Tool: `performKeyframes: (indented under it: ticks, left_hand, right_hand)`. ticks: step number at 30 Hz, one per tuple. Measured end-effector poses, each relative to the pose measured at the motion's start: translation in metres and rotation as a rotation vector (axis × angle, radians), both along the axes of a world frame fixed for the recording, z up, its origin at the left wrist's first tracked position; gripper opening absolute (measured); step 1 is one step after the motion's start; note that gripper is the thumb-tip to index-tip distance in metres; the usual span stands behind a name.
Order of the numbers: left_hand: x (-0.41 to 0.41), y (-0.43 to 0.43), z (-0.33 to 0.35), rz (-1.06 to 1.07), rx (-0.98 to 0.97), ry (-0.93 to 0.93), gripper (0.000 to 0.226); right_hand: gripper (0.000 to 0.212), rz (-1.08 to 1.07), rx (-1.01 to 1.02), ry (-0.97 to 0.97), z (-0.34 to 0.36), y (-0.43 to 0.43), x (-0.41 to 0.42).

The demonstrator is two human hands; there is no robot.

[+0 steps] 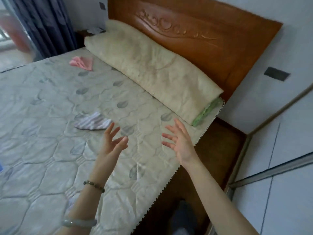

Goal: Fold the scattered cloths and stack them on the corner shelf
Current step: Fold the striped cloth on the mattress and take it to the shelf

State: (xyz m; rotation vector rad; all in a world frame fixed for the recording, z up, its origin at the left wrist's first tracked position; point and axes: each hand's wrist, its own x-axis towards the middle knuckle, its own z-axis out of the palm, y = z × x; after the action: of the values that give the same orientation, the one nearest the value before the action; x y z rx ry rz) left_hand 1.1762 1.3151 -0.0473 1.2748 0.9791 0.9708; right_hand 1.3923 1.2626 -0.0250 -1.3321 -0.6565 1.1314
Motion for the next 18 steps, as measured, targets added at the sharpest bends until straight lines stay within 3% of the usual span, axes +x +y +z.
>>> performKeyframes:
  ticks: [3,10,18]
  left_hand:
    - [0.046,0.015,-0.006,0.101,-0.002,0.004,0.098]
    - [0.133,0.039,-0.001,0.303,0.003,0.019,0.072]
    - [0.151,0.067,-0.002,0.473,-0.017,0.104,0.084]
  right_hand:
    - [0.051,0.1,-0.014,-0.017,-0.005,0.034,0.044]
    - [0.047,0.309,-0.043,0.004,-0.001,0.101,0.131]
    - [0.043,0.484,-0.072,0.029,-0.009,0.165,0.14]
